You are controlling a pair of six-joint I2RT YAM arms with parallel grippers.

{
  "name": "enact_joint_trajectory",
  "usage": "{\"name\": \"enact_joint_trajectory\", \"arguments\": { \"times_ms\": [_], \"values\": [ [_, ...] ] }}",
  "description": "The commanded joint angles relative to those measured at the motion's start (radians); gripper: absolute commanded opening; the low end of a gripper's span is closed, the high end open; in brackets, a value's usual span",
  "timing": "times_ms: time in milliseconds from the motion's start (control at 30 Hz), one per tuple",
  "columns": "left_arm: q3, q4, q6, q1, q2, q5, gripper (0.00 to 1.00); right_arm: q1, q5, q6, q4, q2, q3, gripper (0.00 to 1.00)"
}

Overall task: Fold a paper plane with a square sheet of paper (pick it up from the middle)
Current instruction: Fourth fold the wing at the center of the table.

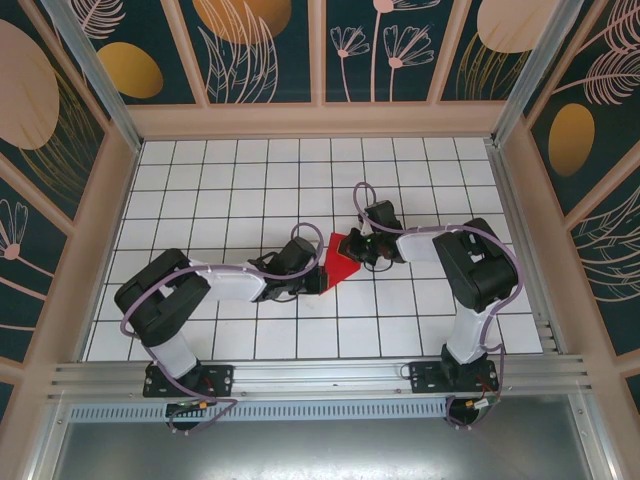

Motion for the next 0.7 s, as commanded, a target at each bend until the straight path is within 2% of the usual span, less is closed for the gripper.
{"name": "enact_joint_trajectory", "arguments": {
  "times_ms": [0,233,467,667],
  "values": [
    [-0.008,-0.028,-0.01,-0.005,0.045,-0.012,0.0,0.002,0.073,-0.054,-0.107,0.013,-0.006,0.0],
    [-0.034,-0.044,-0.007,-0.005,0.069,-0.012,0.0,0.013,0.033,-0.169,-0.139,-0.124,0.05,0.0],
    [-0.038,-0.028,-0.01,-0.005,0.064,-0.007,0.0,0.115,0.07,-0.098,-0.094,-0.144,-0.008,0.0],
    [-0.051,-0.014,-0.022,-0.004,0.055,-0.011,0.0,0.141,0.078,-0.029,-0.067,-0.132,-0.039,0.0]
  ]
}}
